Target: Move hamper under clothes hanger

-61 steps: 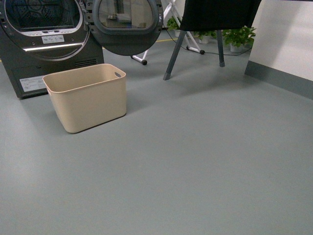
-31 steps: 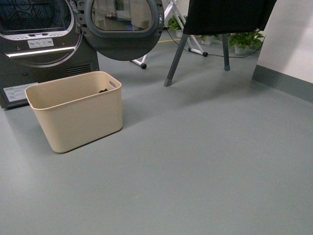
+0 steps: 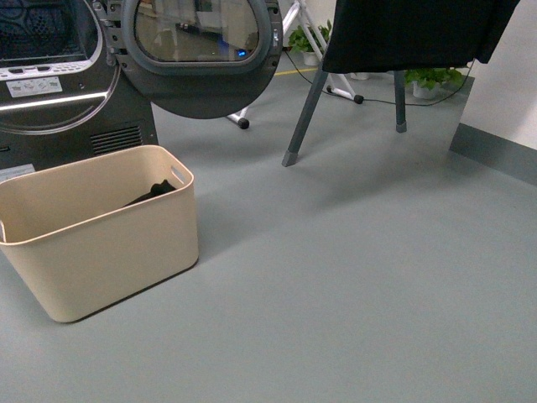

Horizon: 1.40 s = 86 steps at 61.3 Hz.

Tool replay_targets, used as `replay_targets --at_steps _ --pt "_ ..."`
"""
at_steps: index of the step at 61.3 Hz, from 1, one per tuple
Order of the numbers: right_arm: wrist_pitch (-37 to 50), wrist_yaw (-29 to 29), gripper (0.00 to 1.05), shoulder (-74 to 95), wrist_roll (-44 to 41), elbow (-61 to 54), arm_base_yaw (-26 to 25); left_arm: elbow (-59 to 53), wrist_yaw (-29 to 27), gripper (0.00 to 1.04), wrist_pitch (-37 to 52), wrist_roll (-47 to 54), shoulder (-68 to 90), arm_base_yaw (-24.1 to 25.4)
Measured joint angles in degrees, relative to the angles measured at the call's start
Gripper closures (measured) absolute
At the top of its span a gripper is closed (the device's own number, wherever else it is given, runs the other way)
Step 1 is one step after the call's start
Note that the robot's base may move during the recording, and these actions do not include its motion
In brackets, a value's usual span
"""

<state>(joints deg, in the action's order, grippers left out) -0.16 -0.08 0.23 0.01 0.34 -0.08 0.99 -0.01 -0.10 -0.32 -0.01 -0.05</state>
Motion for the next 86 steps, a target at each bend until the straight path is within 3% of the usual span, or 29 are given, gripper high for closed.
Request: replay_targets --at_steps 86 --pt "0.0 0.0 0.07 0.0 0.0 0.0 0.0 0.0 0.0 0.07 0.0 0.0 0.0 0.0"
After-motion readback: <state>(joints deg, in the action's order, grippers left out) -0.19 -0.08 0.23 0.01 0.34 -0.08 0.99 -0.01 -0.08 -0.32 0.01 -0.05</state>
